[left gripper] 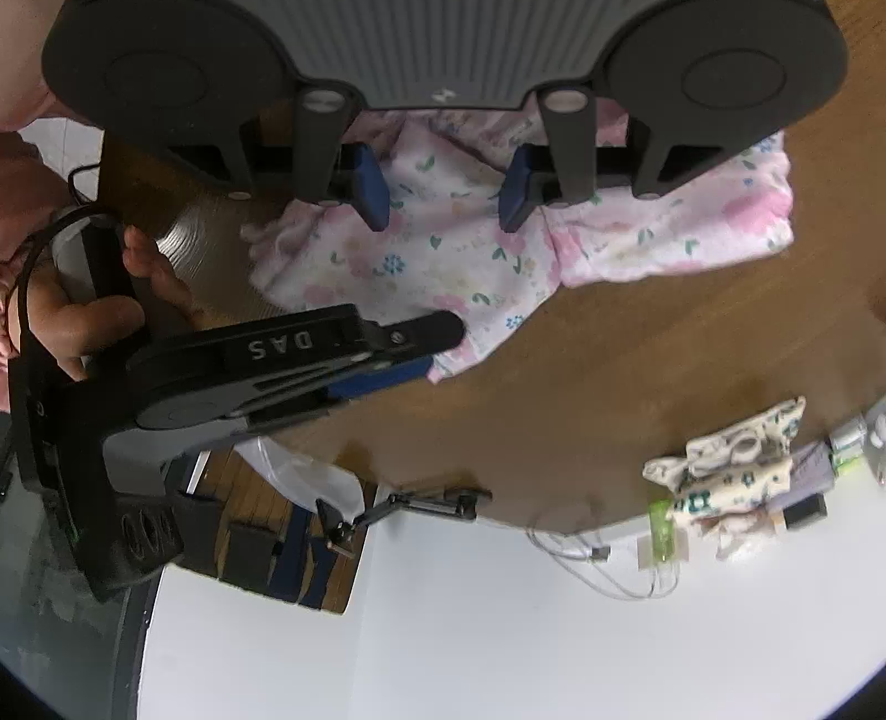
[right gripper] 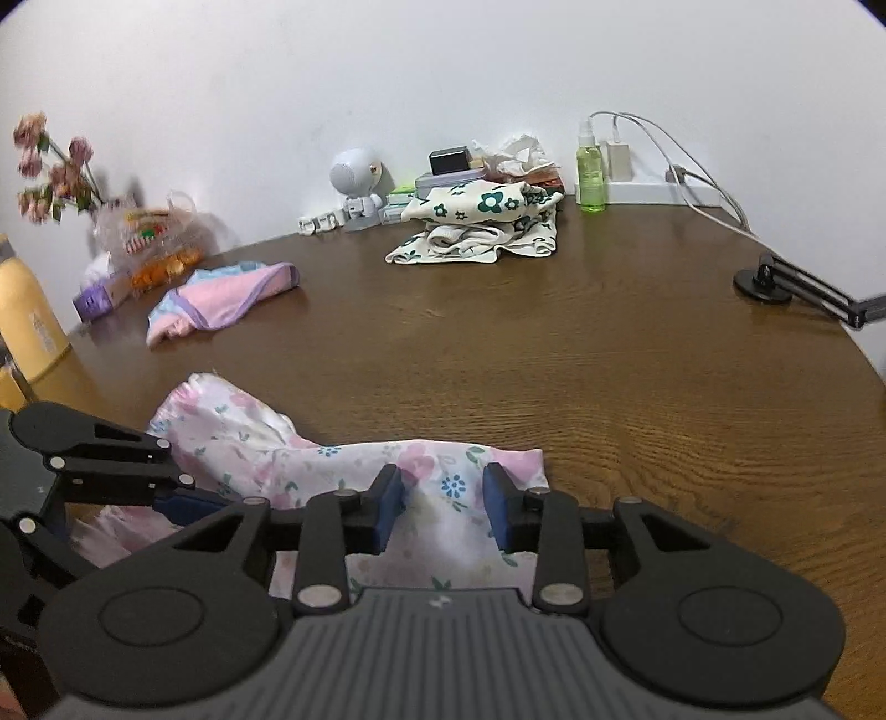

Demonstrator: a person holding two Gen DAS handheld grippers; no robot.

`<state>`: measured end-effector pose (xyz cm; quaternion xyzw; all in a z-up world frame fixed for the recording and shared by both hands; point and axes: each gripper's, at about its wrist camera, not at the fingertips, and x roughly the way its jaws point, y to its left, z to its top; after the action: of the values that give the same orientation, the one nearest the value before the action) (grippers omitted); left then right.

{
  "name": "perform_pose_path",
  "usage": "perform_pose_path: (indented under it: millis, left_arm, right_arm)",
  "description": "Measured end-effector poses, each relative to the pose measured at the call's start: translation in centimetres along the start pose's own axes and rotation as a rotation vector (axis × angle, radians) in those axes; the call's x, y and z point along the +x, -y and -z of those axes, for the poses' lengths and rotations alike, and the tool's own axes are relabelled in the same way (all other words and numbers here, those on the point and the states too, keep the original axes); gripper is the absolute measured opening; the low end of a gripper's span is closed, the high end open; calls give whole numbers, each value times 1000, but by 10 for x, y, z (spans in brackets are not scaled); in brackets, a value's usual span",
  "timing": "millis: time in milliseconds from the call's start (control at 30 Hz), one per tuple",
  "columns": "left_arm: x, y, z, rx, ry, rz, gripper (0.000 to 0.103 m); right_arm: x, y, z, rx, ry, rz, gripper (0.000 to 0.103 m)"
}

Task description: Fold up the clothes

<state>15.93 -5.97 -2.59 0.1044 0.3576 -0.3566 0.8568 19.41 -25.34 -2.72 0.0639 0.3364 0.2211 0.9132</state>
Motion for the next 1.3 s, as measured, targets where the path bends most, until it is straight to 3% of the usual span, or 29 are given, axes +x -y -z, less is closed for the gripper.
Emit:
perform_pose_path:
  millis: [67, 133, 233, 300, 367, 600, 867, 933, 967, 1100, 1200, 1300]
  left_arm:
    - [-8, -1, -4, 3, 33, -6, 47]
    - [-15, -2, -8, 2, 63, -12, 48]
    - [-18, -4, -12, 5, 82, -23, 45]
    - [-15, -6, -13, 9, 75, -34, 42]
    - [-10, -7, -12, 14, 57, -34, 31]
    - [6, -16, 0, -7, -9, -44, 31]
    - [15, -20, 6, -22, -29, -35, 32]
    - [16, -20, 5, -26, -29, -35, 32]
    - [17, -18, 5, -24, -29, -36, 32]
    - [25, -6, -2, -29, -26, -3, 37]
    - [32, 8, -10, -30, -24, 40, 44]
    - [28, 19, -17, 4, 10, 58, 47]
  right_arm:
    - [-10, 4, 0, 39, 14, -17, 37]
    - [-25, 10, 1, 71, 31, -20, 44]
    - [-42, 26, 5, 142, 21, -31, 45]
    - [-40, 35, 10, 196, -5, -60, 45]
    - [-37, 45, 15, 250, -31, -89, 45]
    - [-24, 70, 31, 403, -120, -181, 45]
    - [-13, 66, 37, 450, -132, -234, 36]
    - [-11, 69, 38, 485, -144, -247, 19]
    - [-13, 69, 36, 488, -145, -246, 16]
    - [-26, 67, 23, 449, -134, -212, 10]
    - [-46, 52, -1, 284, -121, -103, 10]
    - [-61, 26, -25, 29, -131, 74, 10]
